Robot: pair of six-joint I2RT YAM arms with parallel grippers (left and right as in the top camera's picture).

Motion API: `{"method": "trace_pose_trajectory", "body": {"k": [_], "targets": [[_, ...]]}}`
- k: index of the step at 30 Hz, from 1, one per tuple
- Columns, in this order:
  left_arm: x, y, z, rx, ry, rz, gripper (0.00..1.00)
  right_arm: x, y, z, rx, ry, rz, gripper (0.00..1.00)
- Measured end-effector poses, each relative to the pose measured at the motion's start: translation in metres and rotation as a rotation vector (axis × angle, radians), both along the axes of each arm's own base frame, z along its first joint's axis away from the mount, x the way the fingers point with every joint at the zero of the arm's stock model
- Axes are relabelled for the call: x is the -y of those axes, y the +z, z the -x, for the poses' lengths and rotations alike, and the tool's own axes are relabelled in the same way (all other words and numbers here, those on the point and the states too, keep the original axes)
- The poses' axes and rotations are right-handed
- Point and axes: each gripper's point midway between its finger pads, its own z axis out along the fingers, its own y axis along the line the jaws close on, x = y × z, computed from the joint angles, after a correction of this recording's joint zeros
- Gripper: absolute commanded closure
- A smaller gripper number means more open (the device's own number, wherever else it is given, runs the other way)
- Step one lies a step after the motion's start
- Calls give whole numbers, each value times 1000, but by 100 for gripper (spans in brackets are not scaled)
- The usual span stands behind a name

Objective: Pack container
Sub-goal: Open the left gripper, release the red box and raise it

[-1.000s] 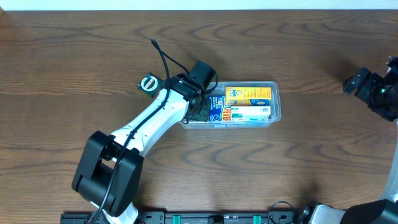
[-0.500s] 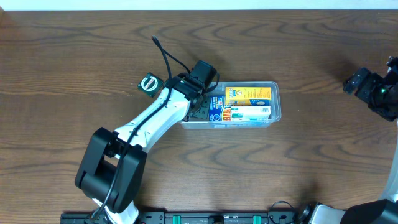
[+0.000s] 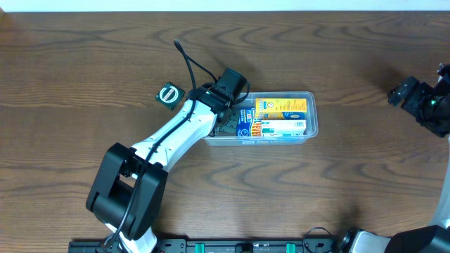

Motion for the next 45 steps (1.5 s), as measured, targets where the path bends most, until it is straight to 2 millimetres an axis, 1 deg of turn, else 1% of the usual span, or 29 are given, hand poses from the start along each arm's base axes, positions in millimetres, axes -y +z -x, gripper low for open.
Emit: {"method": "trace_pose_trajectory", "body": {"k": [16,23,28,35,41,43,45], "targets": [[-4,-1,-3,15,9,-26,94,0,0,0,0,0,0,1],[-4,1,-10,47,16,-31,94,0,0,0,0,0,0,1],[-6,1,-11,52,18,-38,94,0,0,0,0,0,0,1],[-6,1,-10,49,18,-40,94,0,0,0,0,0,0,1],[-4,2,-3,35,4,-49,94,0,0,0,0,0,0,1],[-2,8,-1,44,-3,-42,93,0,0,0,0,0,0,1],[1,18,0,66,-13,-28,83,0,0,0,0,0,0,1]]}}
